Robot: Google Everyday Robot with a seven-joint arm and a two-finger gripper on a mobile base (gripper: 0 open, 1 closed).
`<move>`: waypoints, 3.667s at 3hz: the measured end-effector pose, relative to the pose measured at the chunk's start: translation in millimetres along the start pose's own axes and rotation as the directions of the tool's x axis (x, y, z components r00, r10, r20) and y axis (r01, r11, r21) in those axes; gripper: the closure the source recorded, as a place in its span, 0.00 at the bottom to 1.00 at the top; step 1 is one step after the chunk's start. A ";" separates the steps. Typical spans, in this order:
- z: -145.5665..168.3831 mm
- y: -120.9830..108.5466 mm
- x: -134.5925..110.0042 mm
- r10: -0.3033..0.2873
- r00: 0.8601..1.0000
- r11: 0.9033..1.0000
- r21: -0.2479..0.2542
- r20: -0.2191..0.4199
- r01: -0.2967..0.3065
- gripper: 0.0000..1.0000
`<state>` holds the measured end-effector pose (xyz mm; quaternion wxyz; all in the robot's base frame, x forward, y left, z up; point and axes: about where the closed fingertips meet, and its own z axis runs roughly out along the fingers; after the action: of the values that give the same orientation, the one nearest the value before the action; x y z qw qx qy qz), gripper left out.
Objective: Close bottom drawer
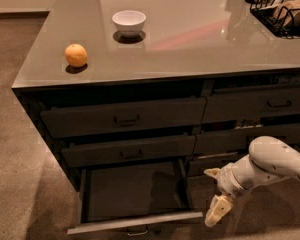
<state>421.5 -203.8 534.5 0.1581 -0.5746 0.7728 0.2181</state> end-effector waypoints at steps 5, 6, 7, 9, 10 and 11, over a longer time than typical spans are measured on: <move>213.9 27.6 28.3 -0.289 0.954 0.936 -0.184 0.085 0.300 0.00; 238.2 31.4 30.6 -0.314 0.947 0.925 -0.202 0.063 0.321 0.00; 271.2 36.4 35.5 -0.339 0.938 0.917 -0.197 0.072 0.347 0.18; 331.3 38.7 48.3 -0.383 0.922 0.908 -0.163 0.048 0.386 0.65; 345.6 34.4 58.6 -0.363 0.930 0.920 -0.136 0.056 0.368 0.95; 345.7 35.3 58.3 -0.364 0.930 0.919 -0.138 0.057 0.368 1.00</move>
Offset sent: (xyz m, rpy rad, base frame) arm -0.0098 0.0800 -0.1801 0.0784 -0.0166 0.1592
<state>368.6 -63.6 215.6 0.1650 -0.7156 0.6313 0.2495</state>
